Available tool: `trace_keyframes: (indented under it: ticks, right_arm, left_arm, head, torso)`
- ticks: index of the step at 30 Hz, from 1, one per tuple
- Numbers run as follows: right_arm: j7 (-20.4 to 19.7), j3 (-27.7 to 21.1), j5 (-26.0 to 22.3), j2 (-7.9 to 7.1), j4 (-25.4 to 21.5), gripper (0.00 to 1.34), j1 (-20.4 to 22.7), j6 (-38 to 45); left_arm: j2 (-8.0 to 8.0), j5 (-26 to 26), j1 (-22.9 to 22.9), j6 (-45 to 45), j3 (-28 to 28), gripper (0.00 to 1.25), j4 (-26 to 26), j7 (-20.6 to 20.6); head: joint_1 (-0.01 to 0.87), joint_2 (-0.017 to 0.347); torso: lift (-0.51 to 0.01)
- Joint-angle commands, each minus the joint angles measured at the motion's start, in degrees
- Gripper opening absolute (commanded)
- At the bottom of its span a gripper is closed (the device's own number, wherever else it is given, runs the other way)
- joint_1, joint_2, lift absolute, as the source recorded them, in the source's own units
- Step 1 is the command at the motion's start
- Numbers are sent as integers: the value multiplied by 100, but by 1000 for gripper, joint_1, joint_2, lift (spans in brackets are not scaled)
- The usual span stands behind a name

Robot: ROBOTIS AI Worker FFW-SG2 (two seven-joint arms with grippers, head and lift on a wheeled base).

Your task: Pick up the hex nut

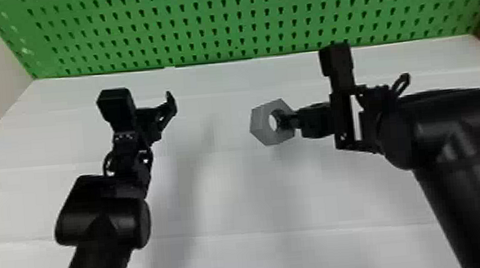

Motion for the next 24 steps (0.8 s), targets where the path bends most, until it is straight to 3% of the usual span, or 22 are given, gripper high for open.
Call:
trace_keyframes:
  ticks: [1, 13, 24]
  right_arm:
    - [-337, -204, -198, 3, -232, 265, 221, -451]
    - [-1049, -784, -453, 109, -592, 265, 880, -1690]
    - [-1136, -1153, -268, 167, -627, 265, 1390, -2789]
  left_arm:
    - [0, 11, 0, 0, 0, 1161, 0, -2]
    - [0, 29, 27, 0, -18, 1161, 0, 7]
    - [0, 73, 27, -9, -35, 1161, 0, 7]
  head:
    - [785, 149]
    - [785, 149]
    - [785, 149]
  torso:
    - [-83]
    - [-83]
    - [-83]
